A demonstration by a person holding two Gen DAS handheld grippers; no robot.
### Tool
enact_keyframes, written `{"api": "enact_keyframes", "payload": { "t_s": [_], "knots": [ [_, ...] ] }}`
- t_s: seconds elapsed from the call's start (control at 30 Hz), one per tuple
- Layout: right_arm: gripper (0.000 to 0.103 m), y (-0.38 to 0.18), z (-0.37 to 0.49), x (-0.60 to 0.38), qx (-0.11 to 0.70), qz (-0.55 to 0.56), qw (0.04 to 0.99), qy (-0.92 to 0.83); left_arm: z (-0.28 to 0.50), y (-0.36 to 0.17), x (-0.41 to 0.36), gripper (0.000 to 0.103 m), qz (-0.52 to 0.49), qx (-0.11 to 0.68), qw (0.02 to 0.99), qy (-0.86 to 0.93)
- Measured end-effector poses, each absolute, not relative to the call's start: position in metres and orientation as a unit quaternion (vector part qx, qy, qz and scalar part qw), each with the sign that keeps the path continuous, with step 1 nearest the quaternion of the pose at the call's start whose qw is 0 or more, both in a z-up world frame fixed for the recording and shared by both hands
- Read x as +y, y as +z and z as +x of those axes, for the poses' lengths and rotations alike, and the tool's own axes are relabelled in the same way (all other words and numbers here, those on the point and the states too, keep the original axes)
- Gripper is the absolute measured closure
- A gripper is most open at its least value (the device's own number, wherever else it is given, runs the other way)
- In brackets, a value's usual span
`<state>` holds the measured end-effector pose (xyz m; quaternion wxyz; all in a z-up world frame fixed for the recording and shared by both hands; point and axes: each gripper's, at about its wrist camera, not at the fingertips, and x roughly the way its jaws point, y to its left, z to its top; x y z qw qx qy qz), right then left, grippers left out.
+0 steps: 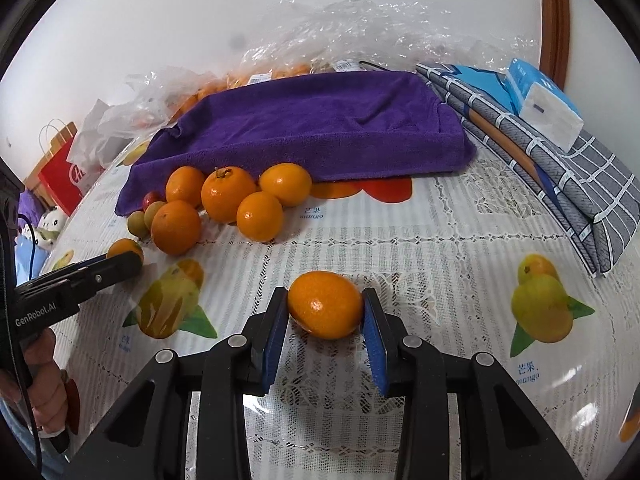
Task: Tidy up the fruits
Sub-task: 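Grasp a large orange with the left gripper while the right gripper holds its orange, then lift both held oranges and carry them over the purple towel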
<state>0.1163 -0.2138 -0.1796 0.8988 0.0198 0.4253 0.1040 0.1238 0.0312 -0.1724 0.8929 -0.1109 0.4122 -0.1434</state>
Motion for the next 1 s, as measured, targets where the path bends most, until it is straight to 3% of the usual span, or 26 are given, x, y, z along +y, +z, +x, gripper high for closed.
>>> {"api": "enact_keyframes", "payload": {
  "t_s": [1.0],
  "knots": [
    [0.067,-0.168,0.103,-0.218,0.382,0.030,0.915,0.124,0.114,-0.157,0.034,0.070,-0.119,0.368,0.909,-0.155]
  ]
}}
